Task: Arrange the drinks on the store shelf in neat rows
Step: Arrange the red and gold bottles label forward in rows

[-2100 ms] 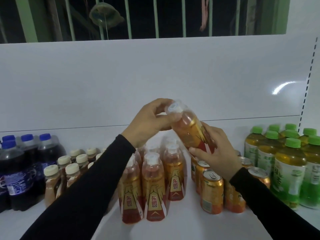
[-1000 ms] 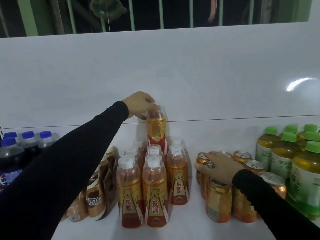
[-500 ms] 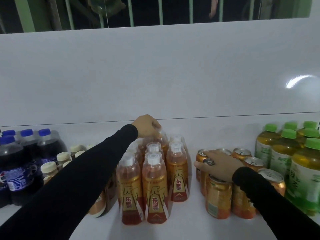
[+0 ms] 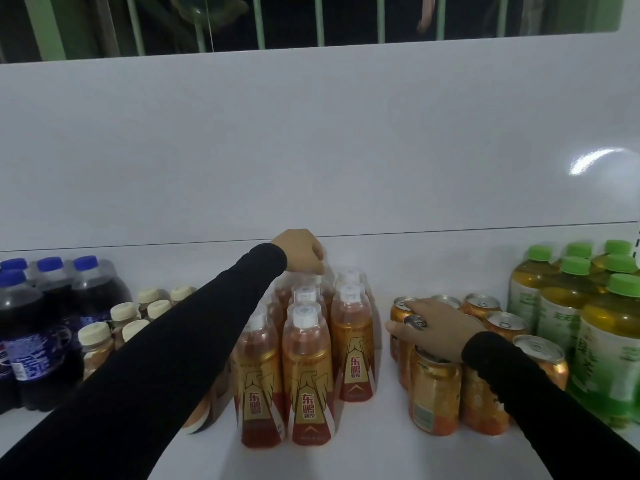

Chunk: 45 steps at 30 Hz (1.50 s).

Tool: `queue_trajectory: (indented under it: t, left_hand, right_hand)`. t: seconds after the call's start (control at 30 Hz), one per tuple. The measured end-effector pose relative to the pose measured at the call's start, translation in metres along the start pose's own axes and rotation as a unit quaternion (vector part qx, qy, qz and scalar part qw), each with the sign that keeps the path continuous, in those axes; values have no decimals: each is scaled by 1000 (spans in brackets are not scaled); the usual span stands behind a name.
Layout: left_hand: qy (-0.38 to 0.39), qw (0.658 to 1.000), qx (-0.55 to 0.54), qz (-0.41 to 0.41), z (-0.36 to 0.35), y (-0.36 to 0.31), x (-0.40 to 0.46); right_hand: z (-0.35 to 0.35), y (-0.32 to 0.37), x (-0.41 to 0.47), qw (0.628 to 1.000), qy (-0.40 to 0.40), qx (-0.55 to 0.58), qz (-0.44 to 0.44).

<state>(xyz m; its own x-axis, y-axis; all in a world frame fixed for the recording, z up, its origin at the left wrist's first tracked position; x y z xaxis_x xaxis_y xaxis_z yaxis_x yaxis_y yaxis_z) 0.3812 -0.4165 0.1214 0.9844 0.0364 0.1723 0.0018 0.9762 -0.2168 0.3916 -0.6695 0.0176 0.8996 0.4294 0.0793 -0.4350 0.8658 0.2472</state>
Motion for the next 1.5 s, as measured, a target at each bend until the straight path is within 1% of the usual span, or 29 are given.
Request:
queue_trajectory:
  t: [0.1,0.17,0.33,0.4,0.57,0.73,0.8,0.9,1.0,1.03,1.17,1.2,1.27,1.33,1.4,1.43,1.5]
  left_hand:
    - [-30,999,-12,-29,1,-18,5]
    - [-15,999,9,-43,-4,-34,9]
    - [46,996,71,-16,-27,-59,20]
    - [49,996,77,-12,-30,-62,23]
    - [-4,999,30,-16,-27,-63,23]
    - [-101,994,-17,-47,18,-76,13]
    - [-142,987,-46,-64,40,-83,7]
    - [-190,973,-105,-77,68,-92,-5]
    - [-209,945,-238,-80,83,-98,-14]
    - [-212,934,-274,-82,85,-100,-18]
    - [-226,907,-341,-94,86,-103,-26]
    - [-219,900,-365,-94,85,-101,-28]
    - [-177,881,-428,-97,79,-96,-33]
    - [-104,858,-493,-97,67,-91,-39]
    - [-36,841,-531,-98,50,-88,-44]
    - [-18,834,-541,-101,41,-87,-44]
    - [-16,823,-560,-99,33,-84,-42]
  right_hand:
    - [-1,0,1,1000,-2,-2,2]
    - [-1,0,1,1000,-3,-2,0]
    - [-2,-3,2,1000,-7,7,-1]
    - [-3,-5,3,1000,-10,15,2]
    - [-4,-10,5,996,-40,77,7]
    - [2,-11,5,976,-148,157,10]
    - [7,-9,4,961,-173,213,28]
    - [14,-2,4,930,-175,320,53]
    - [22,8,-1,902,-162,391,82]
    - [25,13,-5,887,-158,422,98]
    - [28,26,-19,828,-161,521,130]
    - [26,26,-22,813,-159,544,134]
    - [24,27,-28,784,-142,586,149]
    - [22,28,-34,765,-112,613,163]
    - [19,30,-36,740,-65,648,169]
    - [16,30,-36,725,-39,667,168]
    - [13,31,-36,699,5,696,163]
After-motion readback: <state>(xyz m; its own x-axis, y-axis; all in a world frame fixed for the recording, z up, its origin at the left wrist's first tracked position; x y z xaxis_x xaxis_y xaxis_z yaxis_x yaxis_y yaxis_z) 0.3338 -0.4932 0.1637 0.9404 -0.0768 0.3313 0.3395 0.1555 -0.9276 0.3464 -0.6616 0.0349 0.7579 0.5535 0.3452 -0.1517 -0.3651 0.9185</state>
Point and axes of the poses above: each hand's wrist, its own x-axis towards the middle knuckle, its own z-axis out of the back of the hand, y = z × x, the point moved 2 cm from there along x, towards the middle knuckle
